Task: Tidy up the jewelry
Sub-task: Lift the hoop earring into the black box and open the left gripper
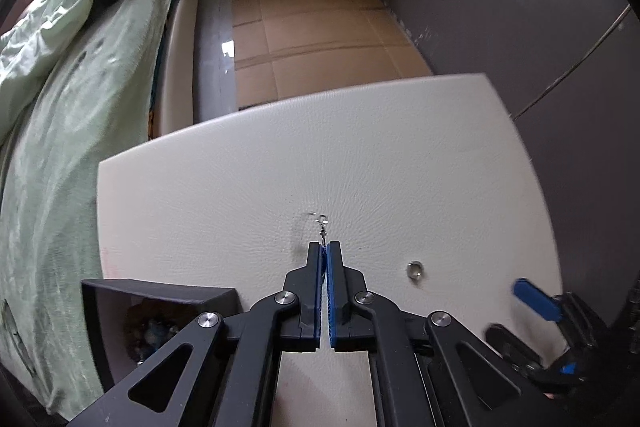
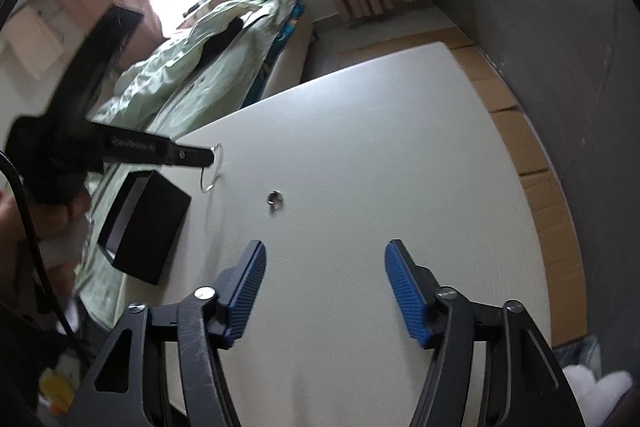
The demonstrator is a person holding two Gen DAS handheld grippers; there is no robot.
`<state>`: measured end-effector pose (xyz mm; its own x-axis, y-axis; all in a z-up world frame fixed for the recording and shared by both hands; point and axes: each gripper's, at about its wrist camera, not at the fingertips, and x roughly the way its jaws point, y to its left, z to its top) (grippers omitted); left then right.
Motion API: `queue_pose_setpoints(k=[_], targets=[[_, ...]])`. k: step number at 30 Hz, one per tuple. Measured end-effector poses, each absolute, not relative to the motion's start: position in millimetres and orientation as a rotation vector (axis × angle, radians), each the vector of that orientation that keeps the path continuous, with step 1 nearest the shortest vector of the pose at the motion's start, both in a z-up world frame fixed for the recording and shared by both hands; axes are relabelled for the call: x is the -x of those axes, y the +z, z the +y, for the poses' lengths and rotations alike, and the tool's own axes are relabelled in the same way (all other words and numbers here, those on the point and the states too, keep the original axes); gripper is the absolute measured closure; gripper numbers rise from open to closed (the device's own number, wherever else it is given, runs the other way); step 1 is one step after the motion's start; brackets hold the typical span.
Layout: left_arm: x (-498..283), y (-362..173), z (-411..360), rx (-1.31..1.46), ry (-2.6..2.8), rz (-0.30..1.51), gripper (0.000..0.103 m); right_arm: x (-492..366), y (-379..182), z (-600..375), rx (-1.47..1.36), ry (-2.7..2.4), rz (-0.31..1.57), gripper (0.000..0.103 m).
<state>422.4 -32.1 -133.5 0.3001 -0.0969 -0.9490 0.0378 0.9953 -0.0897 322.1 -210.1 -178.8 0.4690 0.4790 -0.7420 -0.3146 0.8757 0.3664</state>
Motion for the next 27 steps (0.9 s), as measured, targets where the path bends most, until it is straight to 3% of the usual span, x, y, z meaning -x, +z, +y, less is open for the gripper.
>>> queue_pose_setpoints(k=[14,27], targets=[[-389.1,-79.0,16.9,0.164,-0.14,1.135,0.101,-339.4,-185.5,-152.6,0.026,0.578,1.001,0.072],[-362.8,-77.2,58.6,0.225,-0.161,1.099,0.101,-351.1,-188.3,-131.7,0.107,0.583,1.008,0.076]])
